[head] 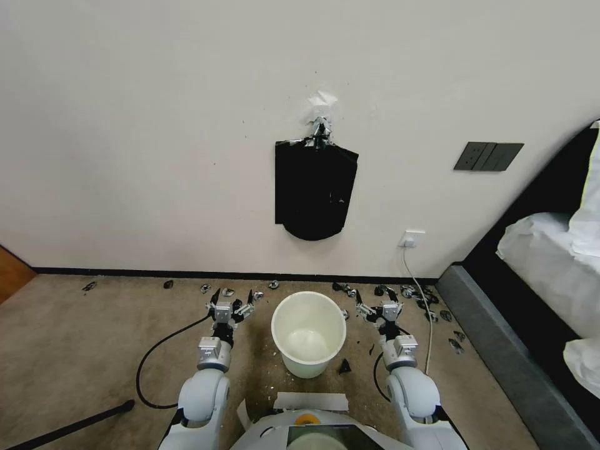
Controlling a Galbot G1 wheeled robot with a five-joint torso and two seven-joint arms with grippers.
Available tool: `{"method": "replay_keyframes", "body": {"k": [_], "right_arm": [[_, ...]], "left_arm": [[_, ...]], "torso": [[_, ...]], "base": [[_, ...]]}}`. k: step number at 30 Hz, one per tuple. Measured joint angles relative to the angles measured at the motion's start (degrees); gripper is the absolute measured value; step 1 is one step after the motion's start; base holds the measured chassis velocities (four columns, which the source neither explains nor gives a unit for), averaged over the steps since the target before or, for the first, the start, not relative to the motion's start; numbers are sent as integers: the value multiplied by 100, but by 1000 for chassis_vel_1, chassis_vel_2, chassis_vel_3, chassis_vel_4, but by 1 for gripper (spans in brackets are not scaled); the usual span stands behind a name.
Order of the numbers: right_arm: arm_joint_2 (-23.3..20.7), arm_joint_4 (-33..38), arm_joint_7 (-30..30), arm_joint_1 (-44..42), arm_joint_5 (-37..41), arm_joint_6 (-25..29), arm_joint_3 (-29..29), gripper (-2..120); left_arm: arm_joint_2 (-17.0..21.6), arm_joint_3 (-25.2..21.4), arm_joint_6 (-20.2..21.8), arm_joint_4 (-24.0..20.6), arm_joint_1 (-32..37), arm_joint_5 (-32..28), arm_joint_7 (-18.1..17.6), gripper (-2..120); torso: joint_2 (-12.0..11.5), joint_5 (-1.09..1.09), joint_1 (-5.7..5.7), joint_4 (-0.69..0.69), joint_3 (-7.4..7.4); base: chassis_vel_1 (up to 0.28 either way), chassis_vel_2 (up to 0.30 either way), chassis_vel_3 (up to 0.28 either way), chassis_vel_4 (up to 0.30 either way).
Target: Place a trash bag onto the trash bin.
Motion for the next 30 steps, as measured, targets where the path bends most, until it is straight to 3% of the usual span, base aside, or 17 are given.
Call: {"method": "replay_keyframes", "body": {"k": [13,15,17,19,20,22,23,30], "right_arm": [[-18,33,20,-55,0,42,0,100],[-99,223,146,-274,0,272,8,100],[-301,668,457,-825,-2,825,49,100],[-301,668,457,-825,-2,825,49,100],[-437,987,679,-1220,0,1224,70,100],[-425,1067,731,-1388,12,1366,-73,100],[-404,1067,754,-1446,8,1420,-189,100],[-400,928,875,-1367,-65,1419,-288,100]], "left_arm": [[21,7,-35,-3,19,-15,-22,100],[103,46,-222,-66,99,-83,-126,100],[302,138,-698,-224,298,-252,-380,100],[302,138,-698,-224,298,-252,-380,100],[497,227,-1161,-375,488,-413,-622,100],[633,324,-1385,-507,608,-527,-697,100],[790,598,-1554,-744,731,-628,-620,100],[862,616,-1616,-864,925,-692,-570,100]], "torso": [[0,1,0,1,0],[0,1,0,2,0],[0,0,0,-1,0],[0,0,0,-1,0],[0,-5,0,-3,0],[1,0,0,1,0],[1,3,0,-1,-1],[1,-2,0,0,0]], "base": [[0,0,0,0],[0,0,0,0],[0,0,0,0],[0,0,0,0],[0,0,0,0],[0,0,0,0],[0,0,0,0],[0,0,0,0]]}}
